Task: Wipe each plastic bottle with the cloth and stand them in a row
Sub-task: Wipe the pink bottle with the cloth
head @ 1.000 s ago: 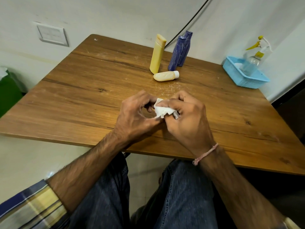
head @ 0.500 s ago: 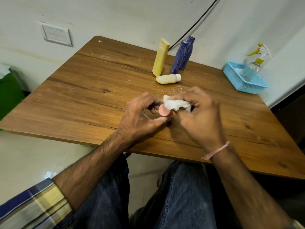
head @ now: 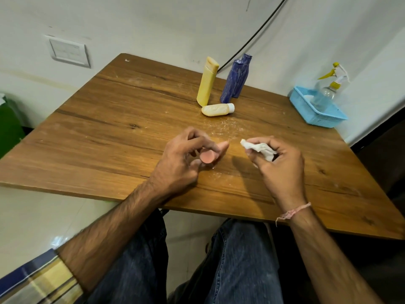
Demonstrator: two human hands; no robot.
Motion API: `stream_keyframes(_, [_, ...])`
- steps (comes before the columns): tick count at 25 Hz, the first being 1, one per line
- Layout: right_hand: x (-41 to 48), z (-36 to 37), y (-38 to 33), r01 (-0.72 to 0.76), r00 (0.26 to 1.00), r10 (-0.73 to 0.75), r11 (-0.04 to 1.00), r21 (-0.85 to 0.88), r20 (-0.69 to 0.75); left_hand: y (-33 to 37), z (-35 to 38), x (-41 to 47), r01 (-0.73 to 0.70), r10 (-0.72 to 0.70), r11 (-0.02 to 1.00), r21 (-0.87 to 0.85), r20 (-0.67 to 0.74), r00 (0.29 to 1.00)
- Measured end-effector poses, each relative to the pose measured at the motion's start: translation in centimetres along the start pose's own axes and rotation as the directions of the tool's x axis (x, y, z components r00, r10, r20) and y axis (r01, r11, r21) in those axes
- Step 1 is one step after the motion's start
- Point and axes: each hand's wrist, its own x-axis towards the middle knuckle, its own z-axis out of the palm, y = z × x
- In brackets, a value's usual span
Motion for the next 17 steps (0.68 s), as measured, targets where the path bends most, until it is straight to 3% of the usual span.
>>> stream_keyframes(5, [-1.2,2.3,0.2,-0.041,0.999,0.042,0.999,-0.024,0.004,0.1,-0.2,0.0,-0.006,0.005,0.996,-0.089,-0.012,1.000])
stream_keyframes(10, [-1.6,4.3,-0.2,0.065,0.994,-0.067,0.998,0.027,0.082,0.1,-0.2,-0.2,-0.040,0.040,0.995,-0.091,-0.003,0.999])
stream_keyframes(12, [-1.3,4.1,0.8,0.063,0.996,-0.060,0.997,-0.040,0.064,0.1,-0.3,-0.2,-0.034,0.034,0.996,-0.086,0.002,0.999])
stream_keyframes(17, [-0.5,3.1,3.0,-0.241,0.970,0.240,0.970,-0.020,-0.040,0.4,-0.1,-0.3,-0.067,0.067,0.998,0.014,0.027,0.997])
